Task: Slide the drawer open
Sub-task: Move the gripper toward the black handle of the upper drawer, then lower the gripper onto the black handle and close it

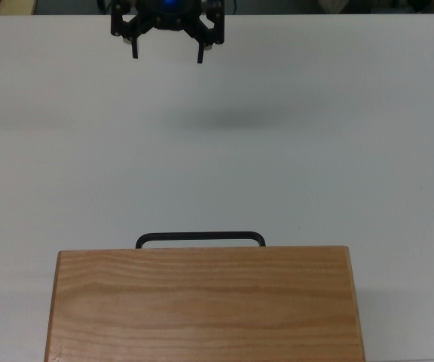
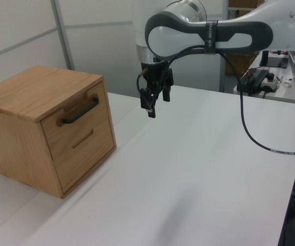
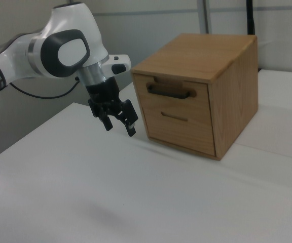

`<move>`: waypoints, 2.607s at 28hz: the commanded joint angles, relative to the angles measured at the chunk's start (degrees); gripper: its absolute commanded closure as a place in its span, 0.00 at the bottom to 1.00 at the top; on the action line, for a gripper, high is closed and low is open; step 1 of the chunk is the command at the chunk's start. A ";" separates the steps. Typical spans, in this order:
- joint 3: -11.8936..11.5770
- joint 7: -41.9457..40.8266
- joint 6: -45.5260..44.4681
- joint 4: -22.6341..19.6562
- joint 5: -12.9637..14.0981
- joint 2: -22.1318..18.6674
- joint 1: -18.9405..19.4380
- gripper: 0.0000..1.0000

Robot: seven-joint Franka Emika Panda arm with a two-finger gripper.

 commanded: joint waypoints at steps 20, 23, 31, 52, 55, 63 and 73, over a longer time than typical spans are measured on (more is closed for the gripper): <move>-0.12 63.70 28.59 -0.88 -0.25 5.86 0.14 0.00; 0.06 73.27 28.86 1.13 -1.93 8.23 0.23 0.02; 0.15 82.54 32.63 5.27 -2.11 13.16 0.49 0.04; 2.08 85.79 42.83 17.05 -5.80 24.85 1.99 0.17; 1.99 85.79 42.83 18.19 -5.97 25.99 1.99 0.18; 1.82 85.79 42.74 18.46 -8.26 27.75 2.07 0.65; 2.34 86.23 42.04 18.28 -11.69 27.23 2.34 1.00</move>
